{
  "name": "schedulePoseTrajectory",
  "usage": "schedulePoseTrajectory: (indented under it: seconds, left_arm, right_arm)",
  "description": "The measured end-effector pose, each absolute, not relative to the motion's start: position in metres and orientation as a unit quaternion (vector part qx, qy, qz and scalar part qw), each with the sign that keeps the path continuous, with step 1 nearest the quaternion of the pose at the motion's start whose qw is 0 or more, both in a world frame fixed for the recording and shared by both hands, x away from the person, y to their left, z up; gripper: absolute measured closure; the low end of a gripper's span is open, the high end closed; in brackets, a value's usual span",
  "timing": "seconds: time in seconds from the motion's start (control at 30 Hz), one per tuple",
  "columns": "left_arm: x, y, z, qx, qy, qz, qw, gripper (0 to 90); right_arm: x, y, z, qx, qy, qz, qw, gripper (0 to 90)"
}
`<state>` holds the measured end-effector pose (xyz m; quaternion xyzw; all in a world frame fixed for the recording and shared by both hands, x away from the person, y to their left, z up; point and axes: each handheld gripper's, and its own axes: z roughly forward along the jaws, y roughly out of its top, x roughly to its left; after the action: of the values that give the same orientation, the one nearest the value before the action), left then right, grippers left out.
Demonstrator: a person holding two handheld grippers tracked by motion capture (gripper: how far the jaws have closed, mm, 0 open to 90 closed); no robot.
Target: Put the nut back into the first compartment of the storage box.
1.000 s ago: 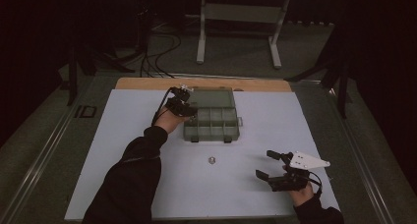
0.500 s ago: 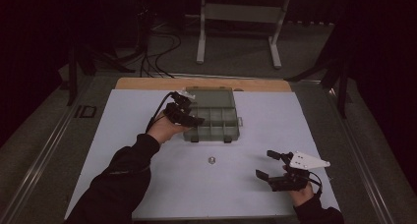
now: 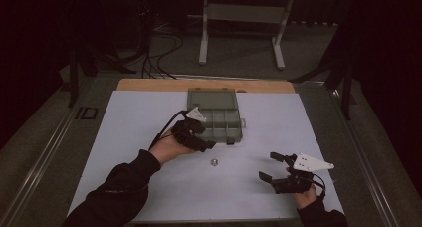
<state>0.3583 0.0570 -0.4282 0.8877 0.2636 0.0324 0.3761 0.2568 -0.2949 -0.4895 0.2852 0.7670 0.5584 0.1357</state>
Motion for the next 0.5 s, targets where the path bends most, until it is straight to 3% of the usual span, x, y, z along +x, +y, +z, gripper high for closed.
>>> schedulePoseTrajectory:
  seconds: [0.5]
  left_arm:
    - [0.341,0.037,-0.488,0.914,0.209,0.003,0.347,36.4]
  right_arm:
    - [0.257,-0.296,-0.489,0.286,0.767,0.558,0.135,14.3]
